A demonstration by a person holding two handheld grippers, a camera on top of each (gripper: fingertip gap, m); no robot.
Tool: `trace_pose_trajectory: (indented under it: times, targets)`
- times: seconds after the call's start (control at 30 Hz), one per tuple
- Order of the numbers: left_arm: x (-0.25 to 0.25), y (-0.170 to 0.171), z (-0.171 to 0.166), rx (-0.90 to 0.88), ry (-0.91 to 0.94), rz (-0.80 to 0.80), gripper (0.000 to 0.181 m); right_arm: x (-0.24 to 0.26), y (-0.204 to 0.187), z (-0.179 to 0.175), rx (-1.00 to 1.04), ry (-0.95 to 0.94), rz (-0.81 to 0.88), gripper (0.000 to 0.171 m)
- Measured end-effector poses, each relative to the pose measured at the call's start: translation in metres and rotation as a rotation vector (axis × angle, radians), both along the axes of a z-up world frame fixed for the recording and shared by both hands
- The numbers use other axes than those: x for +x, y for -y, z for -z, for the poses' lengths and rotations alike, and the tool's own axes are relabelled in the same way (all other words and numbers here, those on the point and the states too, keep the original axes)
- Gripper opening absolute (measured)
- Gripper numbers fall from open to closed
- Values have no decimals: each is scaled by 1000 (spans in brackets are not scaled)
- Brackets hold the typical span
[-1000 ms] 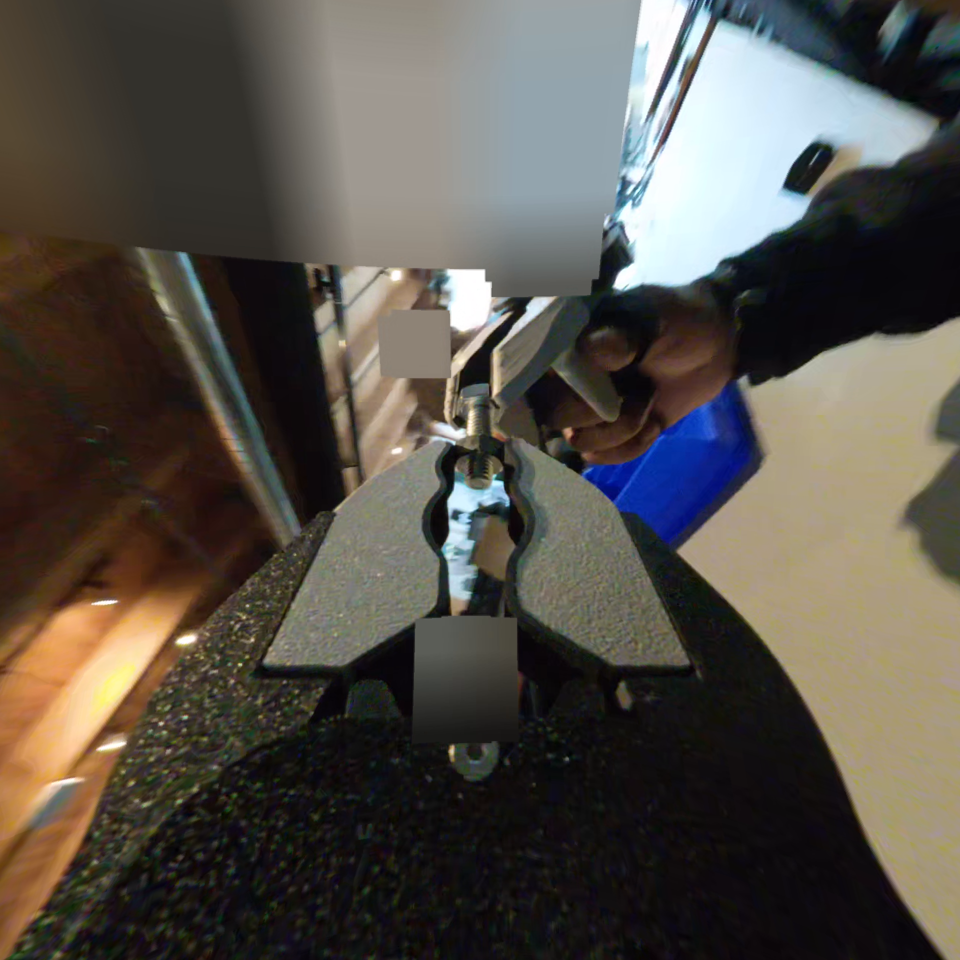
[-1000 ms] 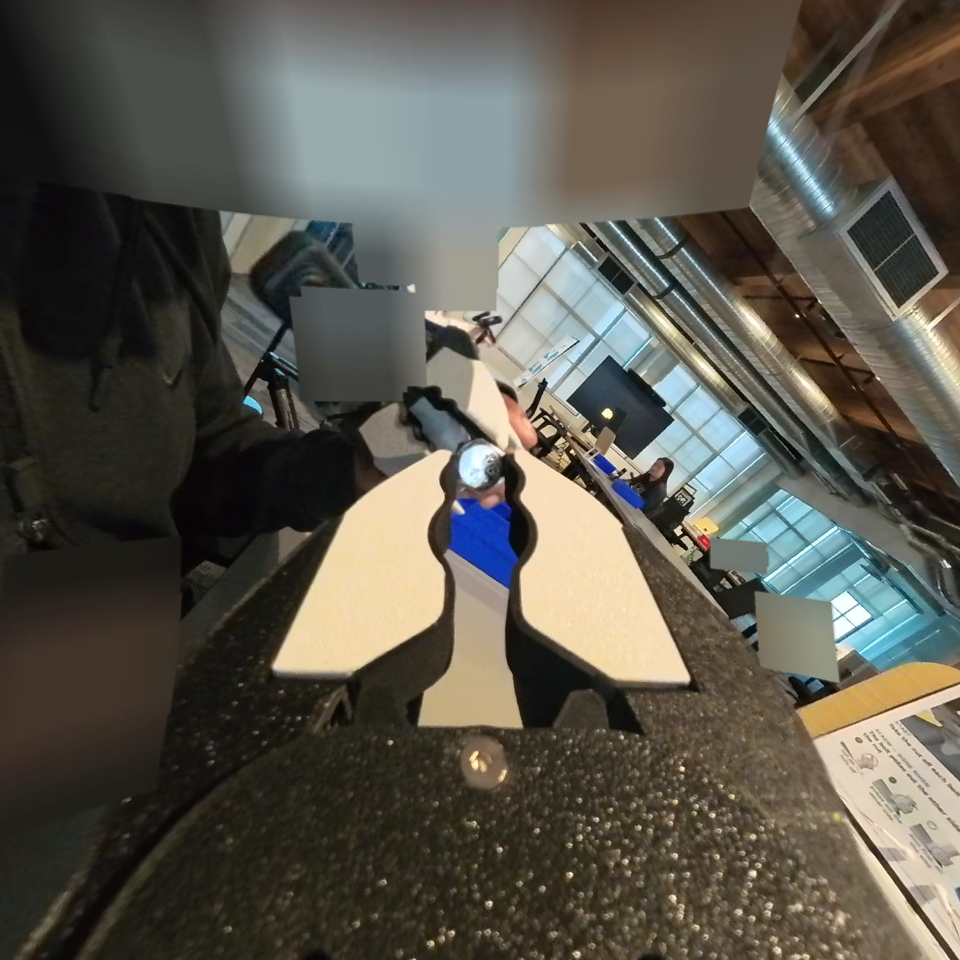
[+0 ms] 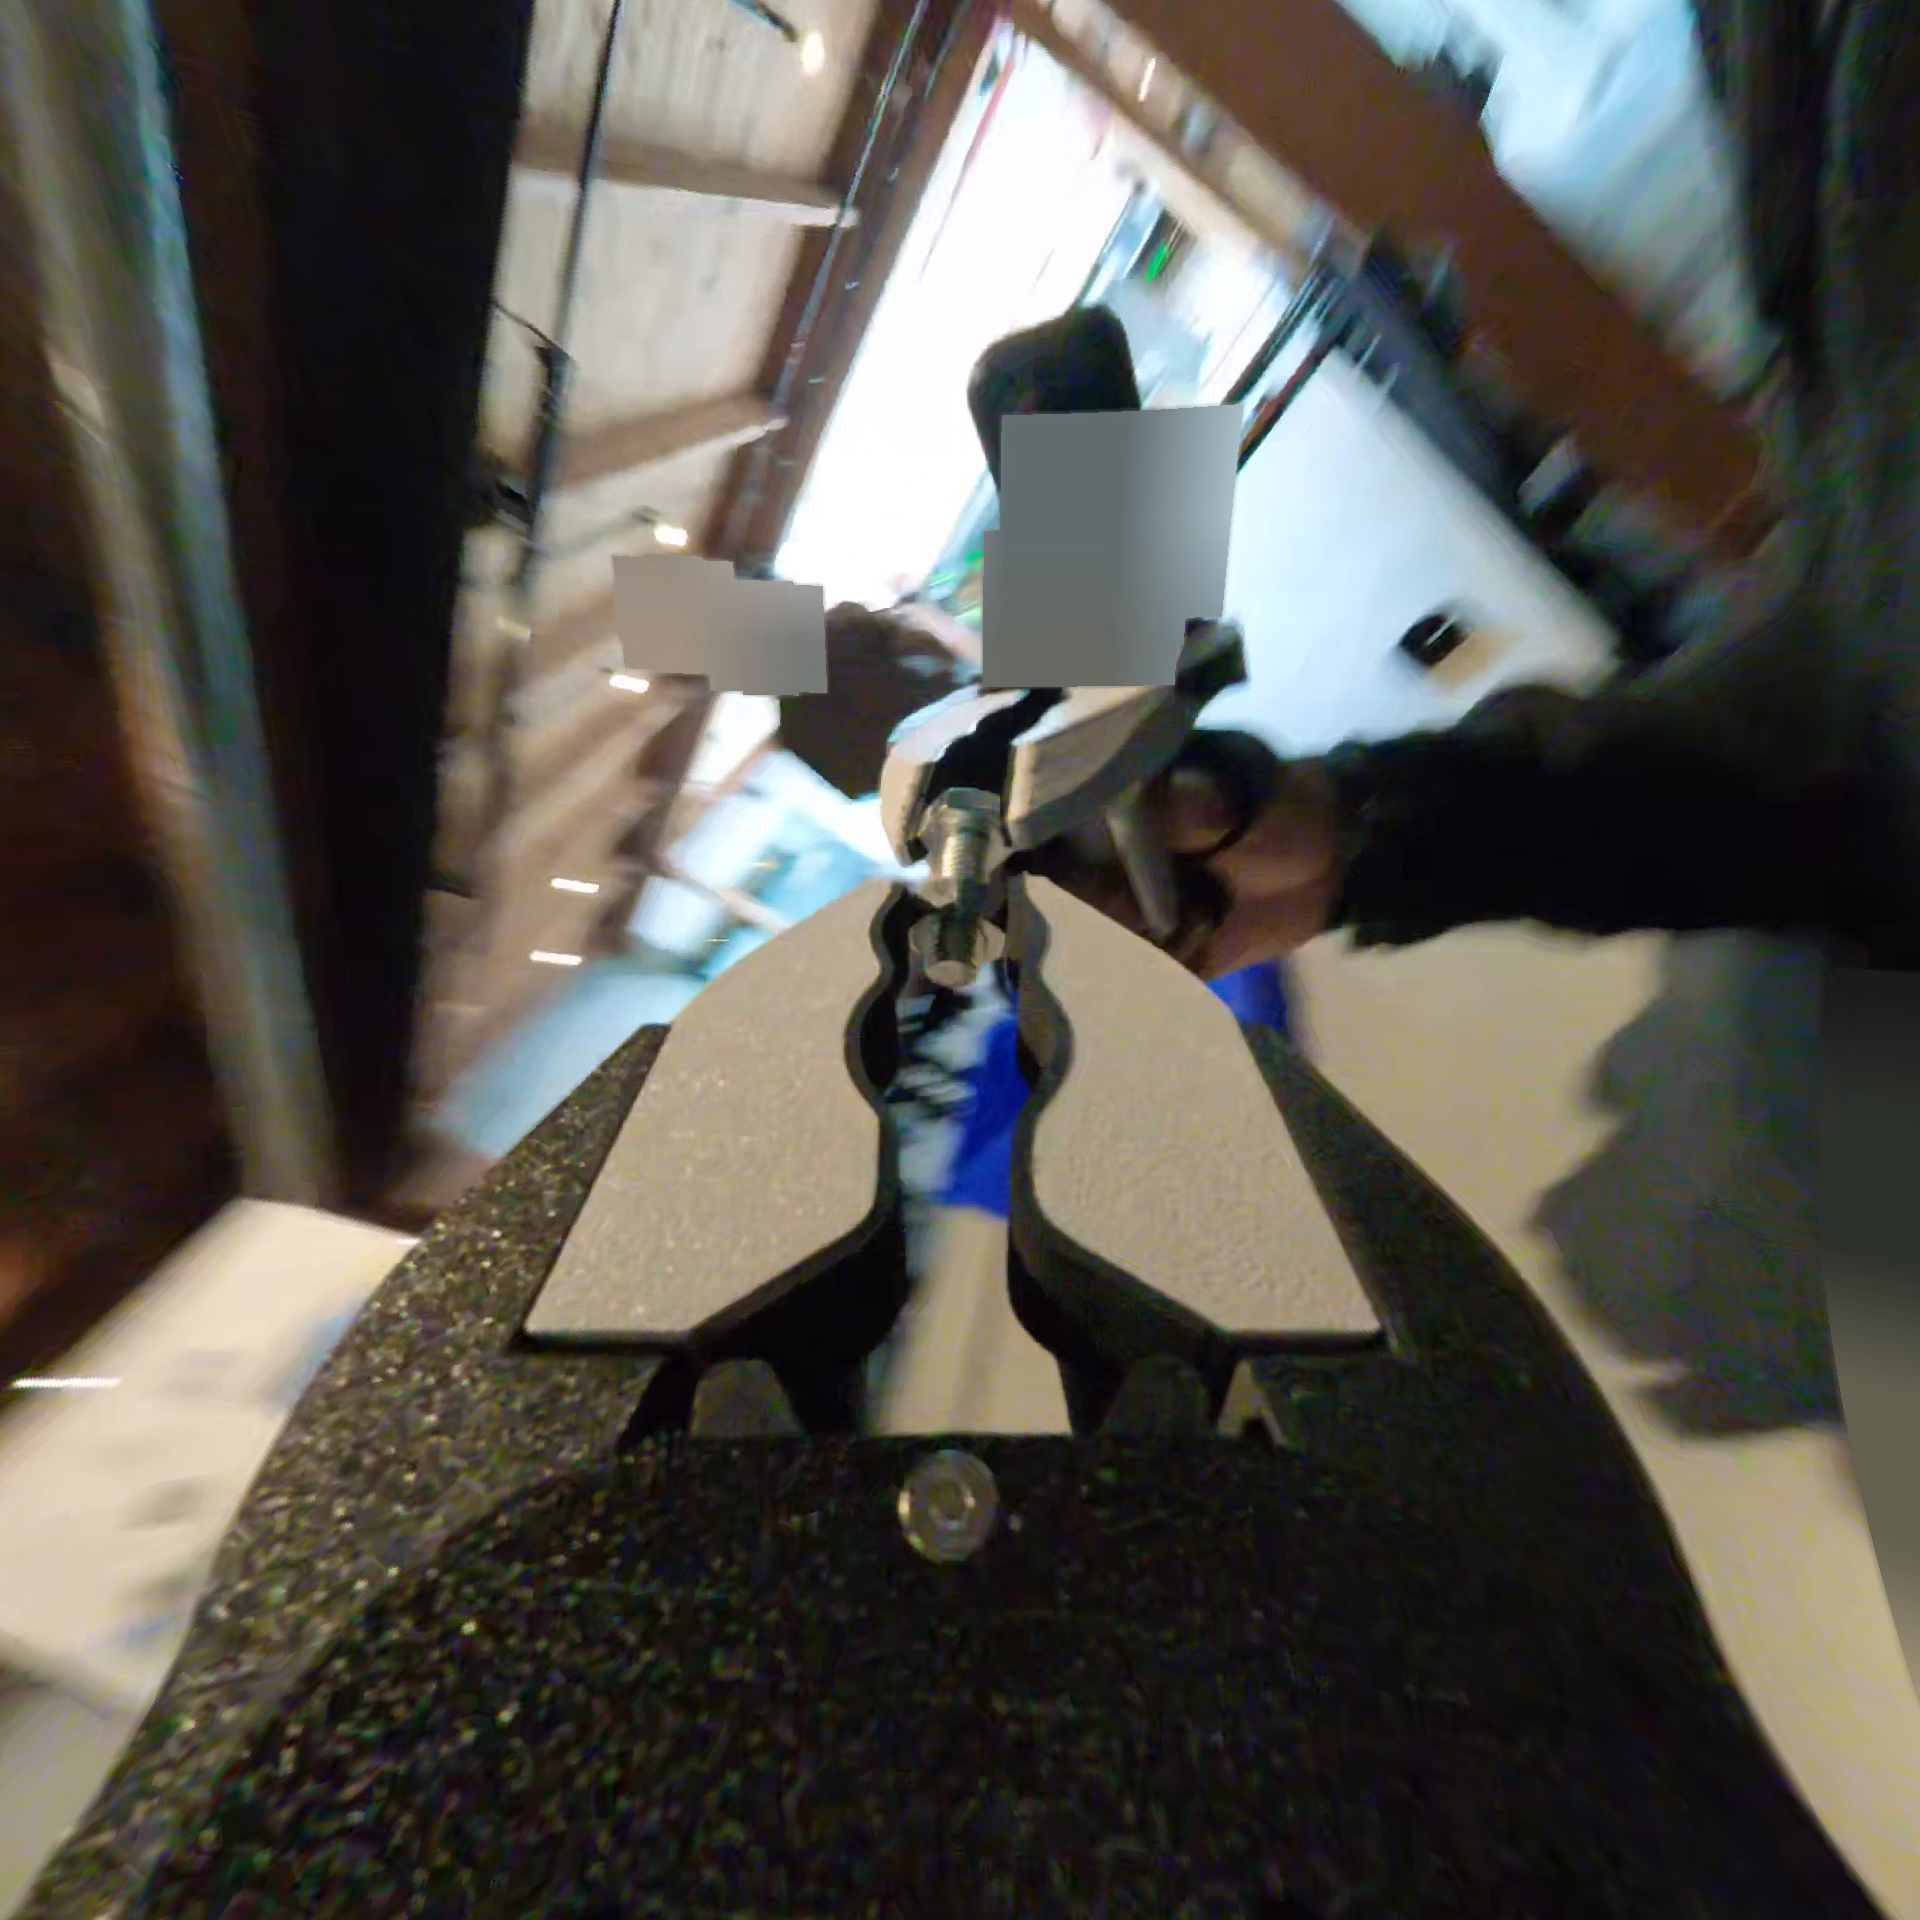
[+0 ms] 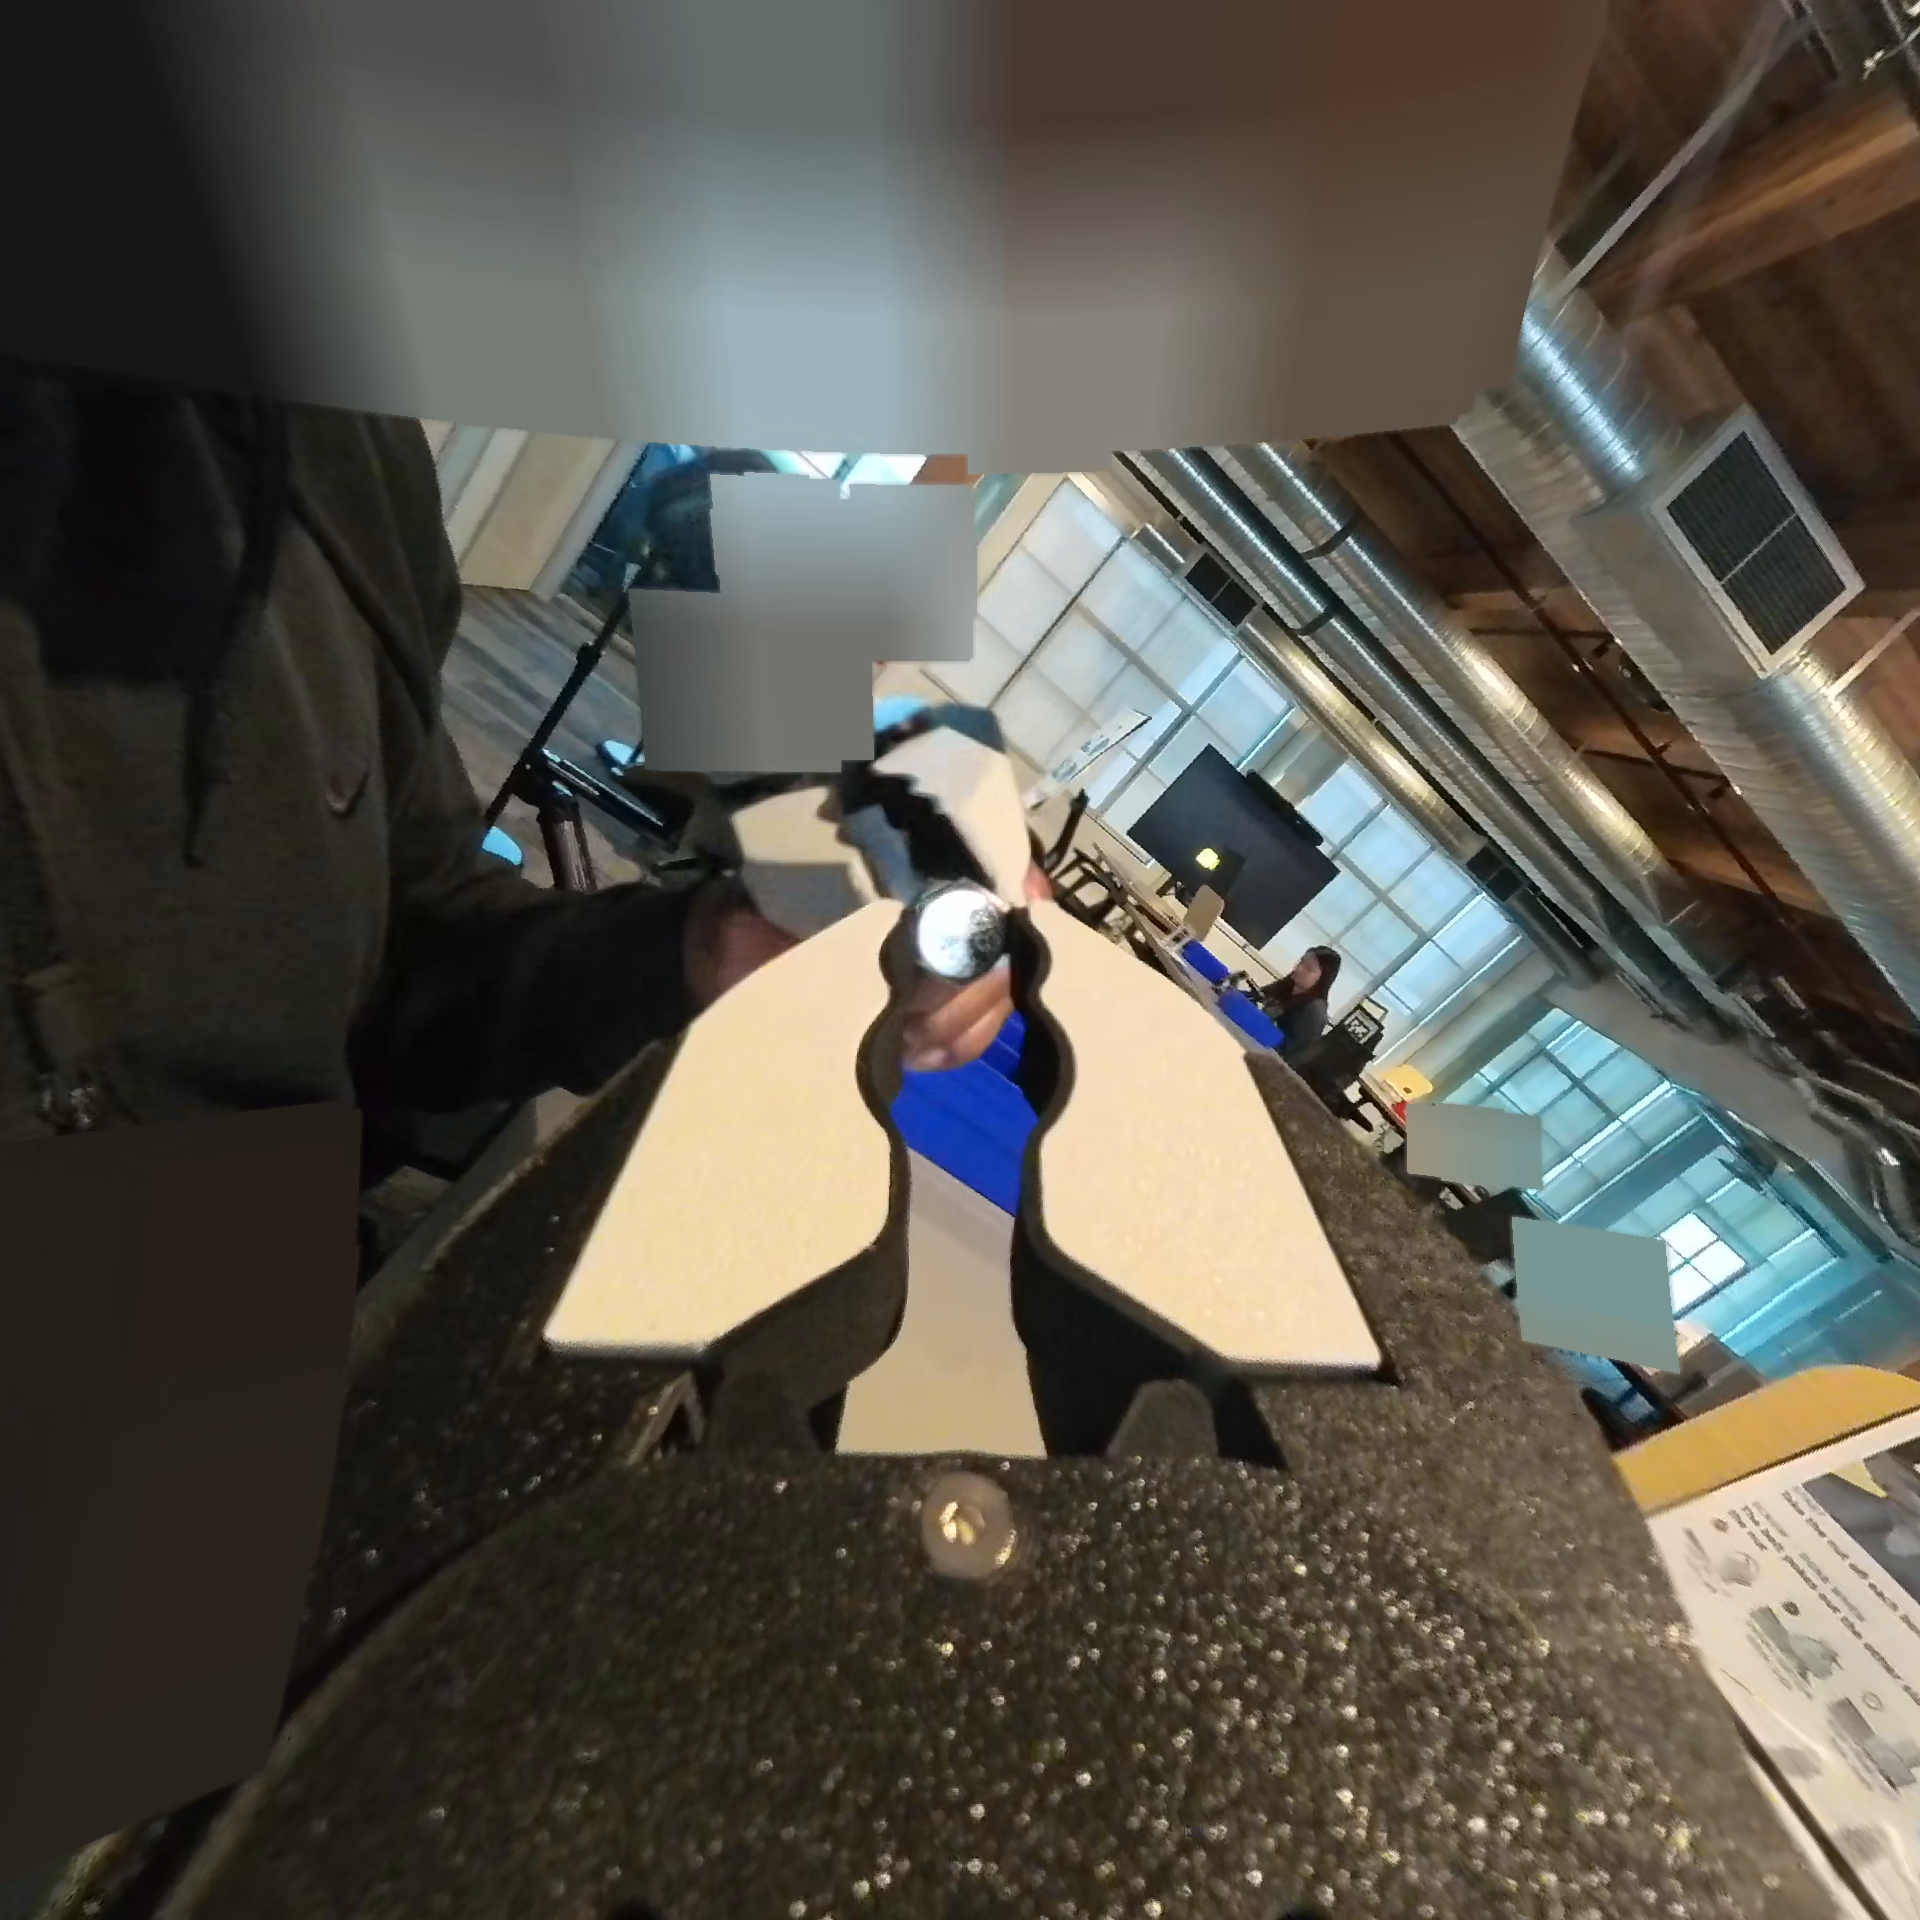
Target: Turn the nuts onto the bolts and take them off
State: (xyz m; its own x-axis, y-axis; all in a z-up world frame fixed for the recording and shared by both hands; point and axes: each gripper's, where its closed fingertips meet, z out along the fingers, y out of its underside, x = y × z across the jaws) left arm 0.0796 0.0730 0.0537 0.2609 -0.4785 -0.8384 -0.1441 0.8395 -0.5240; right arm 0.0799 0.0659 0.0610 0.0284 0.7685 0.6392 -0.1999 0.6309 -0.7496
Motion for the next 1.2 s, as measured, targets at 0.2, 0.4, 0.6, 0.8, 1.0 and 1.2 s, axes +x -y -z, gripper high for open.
trace_pose_trajectory:
  times: [0.2,0.4,0.6,0.8,1.0,1.2]
  targets:
    - [-2,8,-9,112,74,-6,33,-2,0,-1,-22,4,-11,17]
    - [-17,2,-26,-414,147,211,39,-2,5,-6,-7,13,-8,17]
    - [-11,8,-21,-762,64,375,34,-3,4,-16,-13,5,17,17]
    - [-8,4,-18,-685,48,310,25,2,10,-21,-31,-25,3,17]
    - [-8,7,-16,-669,38,325,29,-3,12,-19,-17,-11,3,17]
    - [-3,13,-13,-630,10,347,17,-8,11,-13,2,2,0,17]
